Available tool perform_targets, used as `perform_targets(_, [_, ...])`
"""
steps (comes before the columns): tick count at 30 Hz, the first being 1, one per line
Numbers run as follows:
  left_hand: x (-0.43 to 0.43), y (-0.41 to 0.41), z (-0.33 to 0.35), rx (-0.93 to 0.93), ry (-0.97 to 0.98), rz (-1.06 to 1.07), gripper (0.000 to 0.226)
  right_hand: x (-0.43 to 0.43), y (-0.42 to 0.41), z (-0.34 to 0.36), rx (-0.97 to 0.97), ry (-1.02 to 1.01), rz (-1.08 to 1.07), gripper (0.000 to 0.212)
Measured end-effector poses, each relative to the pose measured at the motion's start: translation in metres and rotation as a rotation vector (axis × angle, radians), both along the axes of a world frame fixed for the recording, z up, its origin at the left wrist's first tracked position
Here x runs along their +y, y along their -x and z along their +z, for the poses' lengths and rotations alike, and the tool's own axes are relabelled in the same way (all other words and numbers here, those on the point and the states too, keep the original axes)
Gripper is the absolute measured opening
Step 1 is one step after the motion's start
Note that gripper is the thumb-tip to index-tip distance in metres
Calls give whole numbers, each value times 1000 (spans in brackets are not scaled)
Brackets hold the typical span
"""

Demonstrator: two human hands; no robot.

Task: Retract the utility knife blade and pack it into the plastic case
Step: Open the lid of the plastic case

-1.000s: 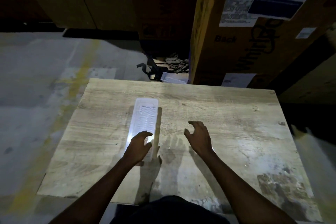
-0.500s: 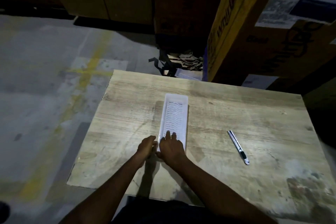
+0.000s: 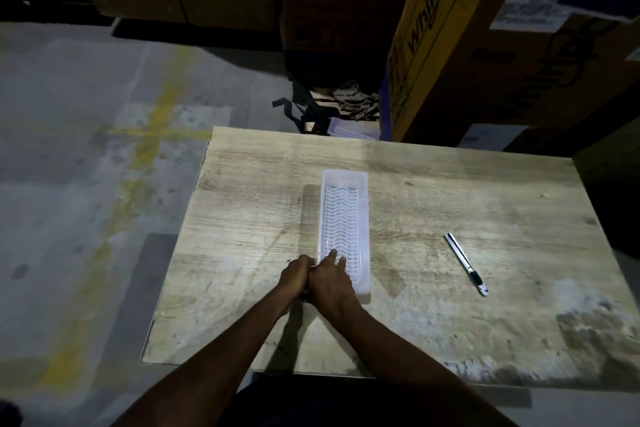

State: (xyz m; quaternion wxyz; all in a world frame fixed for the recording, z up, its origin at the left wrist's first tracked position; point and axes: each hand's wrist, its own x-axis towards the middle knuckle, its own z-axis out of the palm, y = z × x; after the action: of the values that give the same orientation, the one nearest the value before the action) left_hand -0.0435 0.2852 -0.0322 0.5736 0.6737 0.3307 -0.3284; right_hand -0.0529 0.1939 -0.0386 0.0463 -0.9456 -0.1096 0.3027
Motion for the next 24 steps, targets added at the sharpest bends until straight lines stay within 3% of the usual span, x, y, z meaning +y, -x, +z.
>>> perform_targets(3, [-4, -2, 1, -100, -94, -125, 27, -12, -6, 31, 8, -102, 4, 53])
perform_targets(8, [-9, -2, -4, -271, -346, -346, 36, -40, 0, 48, -153, -336, -147, 46])
perform_targets(13, [-23, 2, 1, -350, -436, -351, 10, -64, 10, 50, -239, -571, -290, 39])
perform_targets(17, [-25, 0, -5, -346, -494, -357, 11, -74, 16, 54, -259, -703, -404, 51])
perform_targets(19, [-18, -2, -6, -321, -528, -360, 11, -77, 19, 58, -248, -793, -535, 58])
perform_targets(24, [-2, -2, -11, -296, -505, -301, 11, -107, 11, 51, -246, -1040, -1011, 41])
